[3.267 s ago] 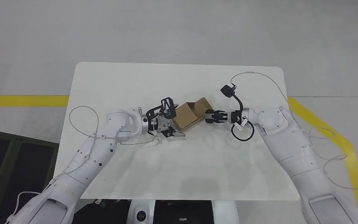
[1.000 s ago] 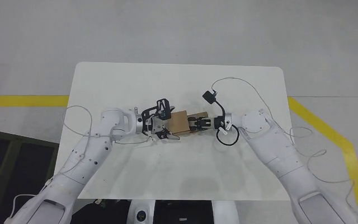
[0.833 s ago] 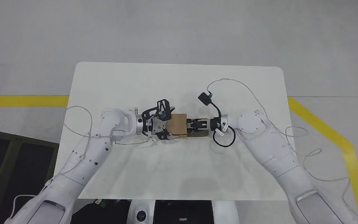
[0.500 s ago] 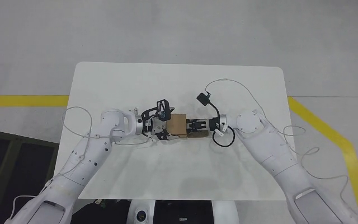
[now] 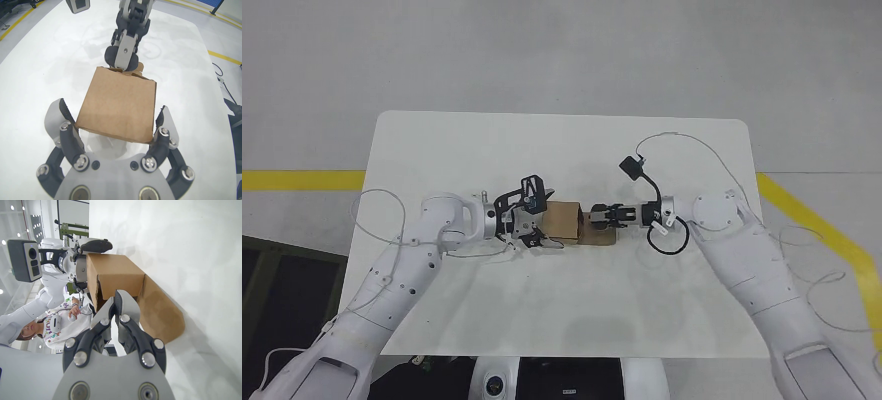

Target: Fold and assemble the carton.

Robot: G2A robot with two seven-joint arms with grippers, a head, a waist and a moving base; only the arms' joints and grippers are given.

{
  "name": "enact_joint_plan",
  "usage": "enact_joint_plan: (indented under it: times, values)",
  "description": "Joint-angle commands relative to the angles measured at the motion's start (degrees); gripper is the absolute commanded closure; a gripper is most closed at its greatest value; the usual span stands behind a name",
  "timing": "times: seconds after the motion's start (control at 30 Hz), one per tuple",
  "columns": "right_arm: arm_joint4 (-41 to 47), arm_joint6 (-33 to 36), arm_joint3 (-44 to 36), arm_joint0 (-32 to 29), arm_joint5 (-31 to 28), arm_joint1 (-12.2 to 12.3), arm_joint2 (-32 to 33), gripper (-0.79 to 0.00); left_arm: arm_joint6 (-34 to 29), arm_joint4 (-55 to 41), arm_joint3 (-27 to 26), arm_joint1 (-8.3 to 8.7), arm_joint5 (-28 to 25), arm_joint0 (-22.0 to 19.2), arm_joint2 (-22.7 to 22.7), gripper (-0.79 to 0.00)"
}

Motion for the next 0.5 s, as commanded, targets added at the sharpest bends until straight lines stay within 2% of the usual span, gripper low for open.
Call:
enact_joint_plan:
  times: [0.0,0.17,0.47]
  values:
    - [-1.1,0.9,-2.1,-1.1,1.3,1.0,2.6,0.000,0.0,0.1,0.0,0.02,-0.1,0.1,0.0,-0.785]
    - [-5.0,4.1,-6.4,-4.1,4.6,3.2,7.7,-0.009,-0.3,0.1,-0.2,0.04,-0.2,0.2,0.0,-0.785]
    - [-8.1,5.9,-9.9,-9.2,6.1,4.8,9.9,-0.151,-0.6,0.0,-0.2,-0.11,-0.1,-0.1,0.4,-0.785]
